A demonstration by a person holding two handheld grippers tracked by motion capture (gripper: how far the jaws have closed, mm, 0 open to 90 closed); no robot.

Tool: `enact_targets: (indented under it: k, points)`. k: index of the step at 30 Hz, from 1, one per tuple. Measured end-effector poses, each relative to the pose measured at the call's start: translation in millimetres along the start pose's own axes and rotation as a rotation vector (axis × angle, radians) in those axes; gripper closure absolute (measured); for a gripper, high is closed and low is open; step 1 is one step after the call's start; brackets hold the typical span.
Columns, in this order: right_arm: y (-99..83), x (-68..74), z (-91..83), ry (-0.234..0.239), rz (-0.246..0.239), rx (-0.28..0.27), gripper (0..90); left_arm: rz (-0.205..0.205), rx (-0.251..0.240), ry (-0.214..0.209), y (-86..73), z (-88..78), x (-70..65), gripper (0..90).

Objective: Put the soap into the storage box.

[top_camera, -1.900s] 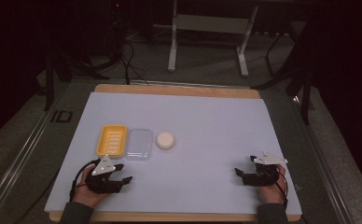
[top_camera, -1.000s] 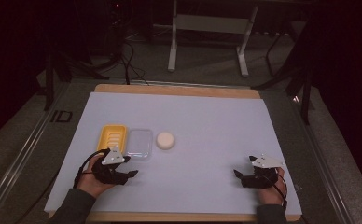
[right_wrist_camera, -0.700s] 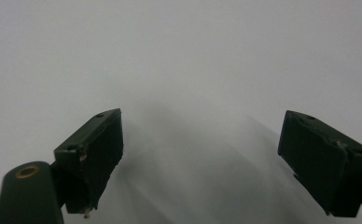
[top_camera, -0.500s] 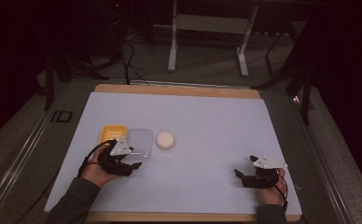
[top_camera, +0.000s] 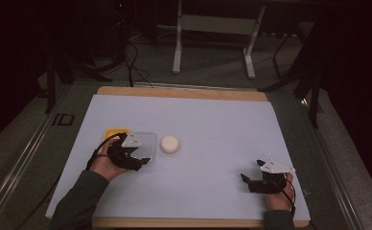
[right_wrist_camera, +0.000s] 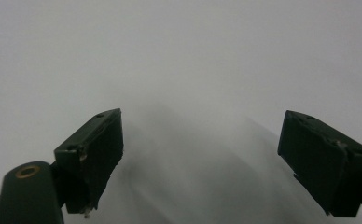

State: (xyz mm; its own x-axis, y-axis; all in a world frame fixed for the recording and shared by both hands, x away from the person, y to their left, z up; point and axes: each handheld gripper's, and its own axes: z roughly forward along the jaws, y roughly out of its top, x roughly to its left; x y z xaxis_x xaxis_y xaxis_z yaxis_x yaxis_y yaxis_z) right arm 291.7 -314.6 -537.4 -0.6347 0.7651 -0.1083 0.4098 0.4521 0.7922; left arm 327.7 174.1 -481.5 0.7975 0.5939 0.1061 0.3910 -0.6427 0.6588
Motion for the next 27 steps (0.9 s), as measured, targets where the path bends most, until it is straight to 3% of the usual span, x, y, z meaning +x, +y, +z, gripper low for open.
enact_targets:
  k: [18, 27]
  points:
    - [-0.1, 0.5, 0.0, -0.002, -0.002, -0.002, 14.2, 0.009, 0.011, -0.088, 16.2, 15.1, 9.1, 33.9]
    - [0.0, 0.7, 0.3, -0.004, -0.008, 0.002, 14.2, 0.008, 0.035, -0.079, 21.5, 22.5, 12.4, 36.9]
